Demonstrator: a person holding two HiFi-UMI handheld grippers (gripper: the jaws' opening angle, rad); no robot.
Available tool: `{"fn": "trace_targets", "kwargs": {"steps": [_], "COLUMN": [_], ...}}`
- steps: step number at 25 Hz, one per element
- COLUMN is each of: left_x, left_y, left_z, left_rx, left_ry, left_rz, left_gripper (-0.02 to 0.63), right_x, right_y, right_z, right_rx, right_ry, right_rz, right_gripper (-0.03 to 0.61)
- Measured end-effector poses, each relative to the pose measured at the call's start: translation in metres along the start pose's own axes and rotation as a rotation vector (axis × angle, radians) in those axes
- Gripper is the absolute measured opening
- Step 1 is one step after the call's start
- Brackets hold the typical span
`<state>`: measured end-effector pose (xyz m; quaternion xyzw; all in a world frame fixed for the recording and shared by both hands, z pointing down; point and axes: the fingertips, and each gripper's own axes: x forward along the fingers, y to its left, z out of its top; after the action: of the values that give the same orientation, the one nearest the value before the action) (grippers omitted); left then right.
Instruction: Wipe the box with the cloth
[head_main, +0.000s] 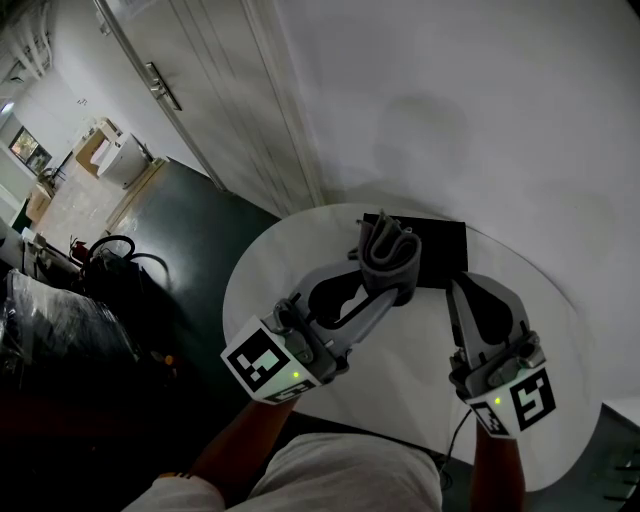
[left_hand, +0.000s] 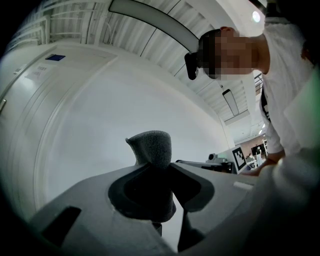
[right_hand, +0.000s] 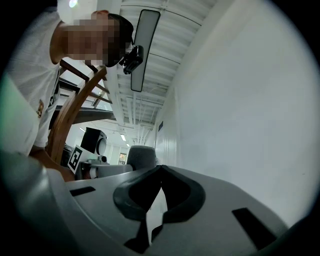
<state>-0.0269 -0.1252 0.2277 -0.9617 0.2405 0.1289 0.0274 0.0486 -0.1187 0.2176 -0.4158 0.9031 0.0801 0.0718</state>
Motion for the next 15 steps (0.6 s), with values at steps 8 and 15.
{"fn": "trace_targets", "kwargs": {"steps": [8,15], "left_x": [-0.0004,-0.0002], "left_y": [0.001,0.001], "left_z": [0.0,0.0007], "left_rx": [-0.001,-0.001], "left_ry": [-0.003,-0.003], "left_rz": [0.008,0.004], "left_gripper": [0.107,0.109], "right_x": [-0.0004,-0.0011], "right_y": [-0.0003,-0.0005], "right_z": [-0.0005,0.0002], "right_rx": [0.002,-0.003], "right_ry": [-0.001,-0.001], "right_rz": [0.002,-0.001], "right_gripper": [0.012,0.012]}}
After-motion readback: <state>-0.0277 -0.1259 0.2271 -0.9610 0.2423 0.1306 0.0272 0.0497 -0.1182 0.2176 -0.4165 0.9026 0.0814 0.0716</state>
